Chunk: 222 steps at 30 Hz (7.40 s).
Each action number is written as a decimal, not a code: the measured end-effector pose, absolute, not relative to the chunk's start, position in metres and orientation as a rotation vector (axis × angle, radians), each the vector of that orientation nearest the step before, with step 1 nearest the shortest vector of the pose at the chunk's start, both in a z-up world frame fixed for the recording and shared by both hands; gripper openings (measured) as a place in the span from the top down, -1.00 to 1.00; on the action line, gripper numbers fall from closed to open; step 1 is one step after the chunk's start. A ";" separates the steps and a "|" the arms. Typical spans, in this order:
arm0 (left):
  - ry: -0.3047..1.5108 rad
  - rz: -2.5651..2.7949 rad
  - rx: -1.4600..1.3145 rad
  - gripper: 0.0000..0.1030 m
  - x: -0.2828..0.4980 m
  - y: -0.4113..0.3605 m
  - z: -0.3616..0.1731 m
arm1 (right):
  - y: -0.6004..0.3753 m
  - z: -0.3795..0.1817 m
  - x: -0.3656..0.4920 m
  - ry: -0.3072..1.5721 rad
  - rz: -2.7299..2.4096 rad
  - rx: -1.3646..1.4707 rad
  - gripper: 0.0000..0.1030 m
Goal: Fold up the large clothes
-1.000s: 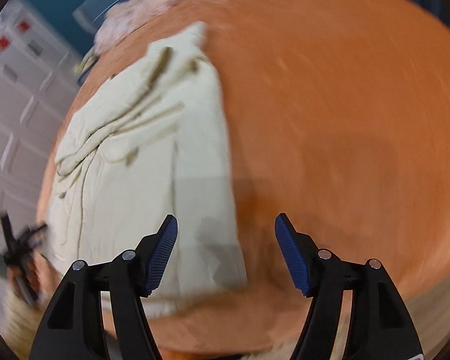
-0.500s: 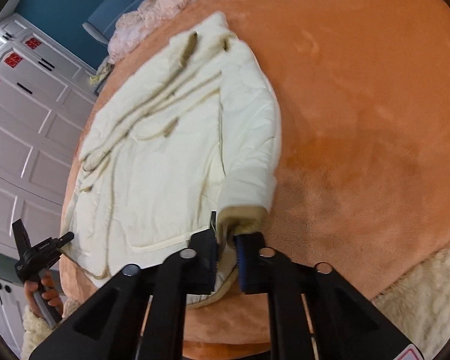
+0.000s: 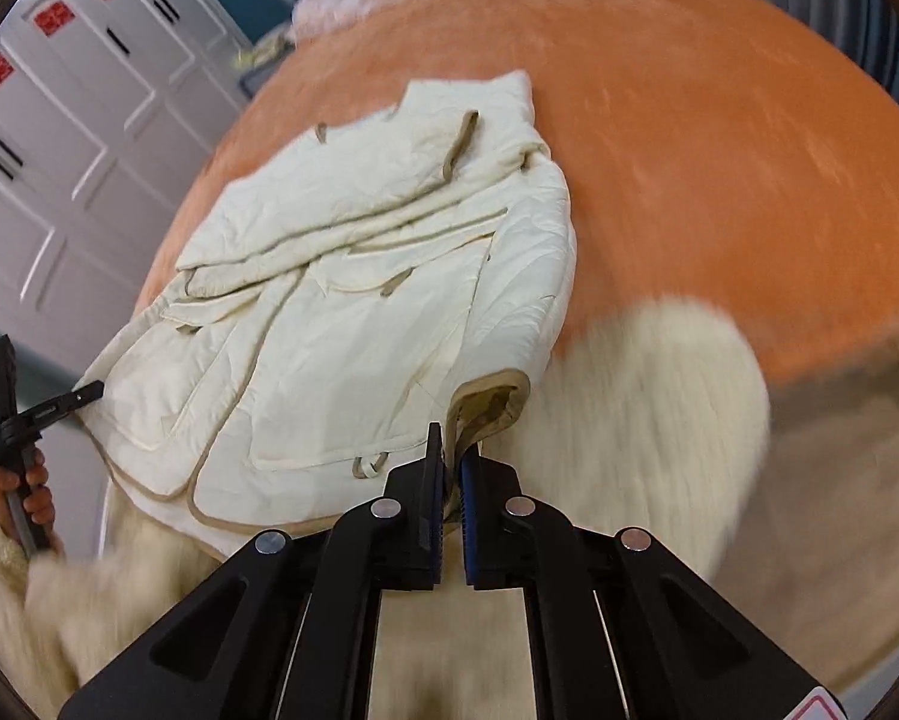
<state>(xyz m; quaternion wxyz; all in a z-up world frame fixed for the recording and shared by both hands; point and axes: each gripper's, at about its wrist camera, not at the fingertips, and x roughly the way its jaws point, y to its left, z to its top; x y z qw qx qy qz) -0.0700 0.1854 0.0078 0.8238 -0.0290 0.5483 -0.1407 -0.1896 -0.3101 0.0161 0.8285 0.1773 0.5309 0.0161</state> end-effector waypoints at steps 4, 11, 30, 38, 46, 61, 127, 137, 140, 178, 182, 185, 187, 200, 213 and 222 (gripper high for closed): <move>1.169 -0.304 -0.073 0.85 -0.106 0.186 0.024 | -0.303 0.034 -0.208 1.109 0.019 0.374 0.92; 0.911 -0.288 -0.158 0.85 -0.063 0.179 0.067 | -0.317 0.081 -0.150 0.802 0.032 0.360 0.92; 0.777 -0.045 -0.105 0.78 0.148 0.128 0.026 | -0.335 0.062 0.053 0.576 -0.168 0.350 0.78; 0.843 -0.062 -0.211 0.63 0.179 0.133 0.011 | -0.342 0.064 0.056 0.486 -0.175 0.393 0.35; 0.676 0.014 -0.094 -0.38 0.173 0.123 0.031 | -0.346 0.031 0.066 0.604 -0.186 0.361 0.29; 1.017 -0.138 -0.177 -0.38 0.233 0.118 -0.058 | -0.366 -0.044 0.119 0.834 -0.202 0.402 -0.05; 0.909 -0.259 0.122 -0.12 0.215 -0.040 -0.049 | -0.207 -0.045 0.186 0.882 0.057 0.185 0.73; 0.922 -0.232 0.143 -0.10 0.217 -0.039 -0.098 | -0.225 -0.098 0.199 0.976 0.040 0.216 1.00; 0.911 -0.232 0.116 -0.10 0.220 -0.034 -0.103 | -0.227 -0.103 0.198 0.961 0.027 0.228 1.00; 0.943 -0.159 0.119 0.03 0.108 -0.010 -0.092 | -0.162 -0.096 0.094 1.014 -0.026 0.104 1.00; 0.930 -0.145 0.132 0.03 0.112 -0.014 -0.098 | -0.157 -0.100 0.096 1.000 -0.041 0.076 1.00; 0.922 -0.138 0.139 0.03 0.113 -0.017 -0.101 | -0.157 -0.103 0.097 0.991 -0.047 0.079 1.00; 0.916 -0.135 0.146 0.03 0.114 -0.019 -0.103 | -0.159 -0.104 0.099 0.991 -0.047 0.098 1.00; 0.915 -0.063 -0.147 -0.30 0.093 0.078 -0.049 | -0.155 -0.050 0.080 1.015 0.070 0.286 1.00; 1.039 -0.043 -0.720 -0.62 0.085 0.205 -0.110 | -0.095 -0.083 0.087 1.109 0.149 0.213 1.00; 1.048 -0.171 -0.702 -0.26 0.106 0.172 -0.108 | -0.113 -0.102 0.096 1.146 0.167 0.359 1.00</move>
